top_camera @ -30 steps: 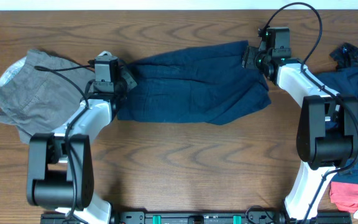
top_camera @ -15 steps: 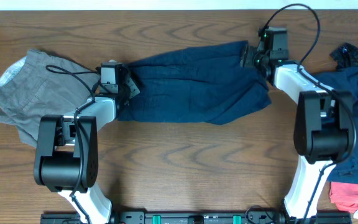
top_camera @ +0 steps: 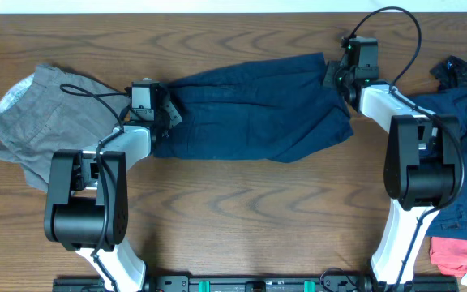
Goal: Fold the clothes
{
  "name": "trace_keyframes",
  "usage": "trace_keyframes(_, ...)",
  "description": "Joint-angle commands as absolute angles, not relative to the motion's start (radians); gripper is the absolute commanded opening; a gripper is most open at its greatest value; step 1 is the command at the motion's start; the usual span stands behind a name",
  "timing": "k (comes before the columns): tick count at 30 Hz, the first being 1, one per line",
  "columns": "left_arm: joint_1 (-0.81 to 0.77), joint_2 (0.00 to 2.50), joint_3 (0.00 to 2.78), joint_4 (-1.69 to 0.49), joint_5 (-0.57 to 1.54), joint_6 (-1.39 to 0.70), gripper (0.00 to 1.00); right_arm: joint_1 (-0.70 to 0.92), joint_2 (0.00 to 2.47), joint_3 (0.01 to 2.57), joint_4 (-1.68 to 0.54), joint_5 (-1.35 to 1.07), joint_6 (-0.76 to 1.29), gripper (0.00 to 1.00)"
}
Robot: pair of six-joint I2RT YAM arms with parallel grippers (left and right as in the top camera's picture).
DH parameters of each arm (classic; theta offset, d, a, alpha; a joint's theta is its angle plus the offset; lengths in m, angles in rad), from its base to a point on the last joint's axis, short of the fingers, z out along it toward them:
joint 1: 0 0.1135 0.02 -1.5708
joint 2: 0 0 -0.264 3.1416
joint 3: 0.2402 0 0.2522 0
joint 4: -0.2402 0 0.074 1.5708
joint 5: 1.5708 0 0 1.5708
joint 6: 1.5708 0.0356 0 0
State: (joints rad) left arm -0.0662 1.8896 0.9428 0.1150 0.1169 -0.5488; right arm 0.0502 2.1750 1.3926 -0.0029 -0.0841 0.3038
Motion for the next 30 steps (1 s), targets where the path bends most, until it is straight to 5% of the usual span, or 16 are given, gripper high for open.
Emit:
trace_keyframes(1,-0.064,1.906,0.936,0.084,0.119,-0.535,0.15,0.046,2.174,1.421,0.002,-0.12,0.317,0.01)
trace_keyframes(19,-0.064,1.906,0.936,0.083,0.119,-0.536,0.15,0.08,2.146,1.644,-0.042,-0.057,0.261,0.01)
trace_keyframes(30,-0.064,1.907,0.936,0.048,0.119,-0.536,0.14,0.117,2.278,1.643,0.146,-0.049,0.306,0.01)
